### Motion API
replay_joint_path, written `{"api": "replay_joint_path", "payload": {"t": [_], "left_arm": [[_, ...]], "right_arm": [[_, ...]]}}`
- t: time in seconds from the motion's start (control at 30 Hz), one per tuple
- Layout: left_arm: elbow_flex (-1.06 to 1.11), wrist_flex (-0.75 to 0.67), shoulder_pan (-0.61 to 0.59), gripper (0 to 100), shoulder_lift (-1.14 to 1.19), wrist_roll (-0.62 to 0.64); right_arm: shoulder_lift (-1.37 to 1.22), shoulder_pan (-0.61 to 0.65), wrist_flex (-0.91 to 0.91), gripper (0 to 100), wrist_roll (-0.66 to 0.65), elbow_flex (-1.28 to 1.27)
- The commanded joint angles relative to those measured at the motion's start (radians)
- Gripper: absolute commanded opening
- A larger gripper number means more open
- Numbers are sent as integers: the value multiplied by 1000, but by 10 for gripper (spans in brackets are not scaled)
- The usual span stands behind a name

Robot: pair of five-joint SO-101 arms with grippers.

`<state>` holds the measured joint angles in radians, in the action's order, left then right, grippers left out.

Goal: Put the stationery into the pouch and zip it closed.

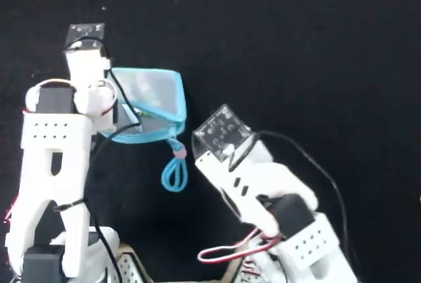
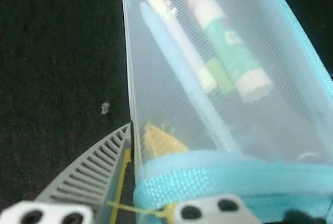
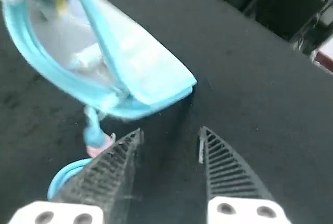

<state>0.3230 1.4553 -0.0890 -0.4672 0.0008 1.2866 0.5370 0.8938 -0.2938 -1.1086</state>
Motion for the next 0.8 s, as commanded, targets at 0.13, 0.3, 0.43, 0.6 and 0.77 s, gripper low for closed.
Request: {"api": "replay_joint_path", "payload": {"t": [0.13, 0.3, 0.43, 0.6, 0.77], "left_arm": [[-108, 20, -117, 30, -8, 41], [-108, 15, -117, 30, -14, 46], [-104, 18, -117, 30, -15, 46], [-84, 12, -114, 30, -15, 46], [-84, 14, -119, 30, -15, 46]], "right_arm": [[19, 49, -184, 156, 2, -147], [12, 187, -193, 252, 8, -189], [19, 206, -244, 328, 97, -225], [12, 209, -453, 325, 199, -325], [12, 210, -595, 272, 242, -375]]}}
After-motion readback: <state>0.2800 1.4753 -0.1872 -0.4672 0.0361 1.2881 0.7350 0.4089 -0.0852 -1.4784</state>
